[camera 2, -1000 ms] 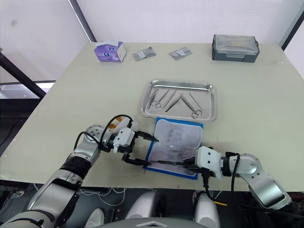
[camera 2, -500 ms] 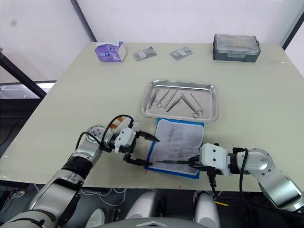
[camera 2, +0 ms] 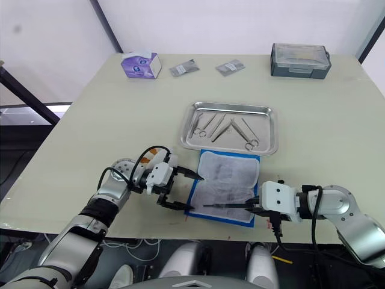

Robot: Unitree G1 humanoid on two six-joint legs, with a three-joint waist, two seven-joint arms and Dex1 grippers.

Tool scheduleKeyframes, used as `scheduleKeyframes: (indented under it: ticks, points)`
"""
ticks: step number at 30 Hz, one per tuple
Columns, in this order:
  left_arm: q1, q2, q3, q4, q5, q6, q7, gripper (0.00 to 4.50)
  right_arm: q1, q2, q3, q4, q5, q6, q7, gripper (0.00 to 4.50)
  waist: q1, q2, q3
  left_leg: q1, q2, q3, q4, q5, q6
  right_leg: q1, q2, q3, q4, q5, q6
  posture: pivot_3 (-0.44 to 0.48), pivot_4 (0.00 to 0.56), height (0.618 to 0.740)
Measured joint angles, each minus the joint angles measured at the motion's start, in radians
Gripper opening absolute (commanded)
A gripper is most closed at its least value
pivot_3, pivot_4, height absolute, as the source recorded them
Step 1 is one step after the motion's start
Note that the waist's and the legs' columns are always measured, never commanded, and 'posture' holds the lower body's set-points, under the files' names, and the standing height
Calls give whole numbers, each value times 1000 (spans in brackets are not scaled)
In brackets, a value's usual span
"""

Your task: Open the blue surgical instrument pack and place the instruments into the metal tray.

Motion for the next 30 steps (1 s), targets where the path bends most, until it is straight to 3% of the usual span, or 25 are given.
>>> scheduleKeyframes:
  ticks: [13,30]
  points:
    - [-3,0,1,0,0,0,0,4500,57,-54,-108,5,28,-30,48,29,2,0,0,-6,1,-10,0,1,-1,-1,2,-10,-4,2,0,0,150,731]
    - [-3,0,1,6,0,0,0,4500,183,-101,-368,67,108,-90,148,29,2,1,0,-9,1,-15,0,3,-4,0,3,-16,-5,2,-1,0,150,731]
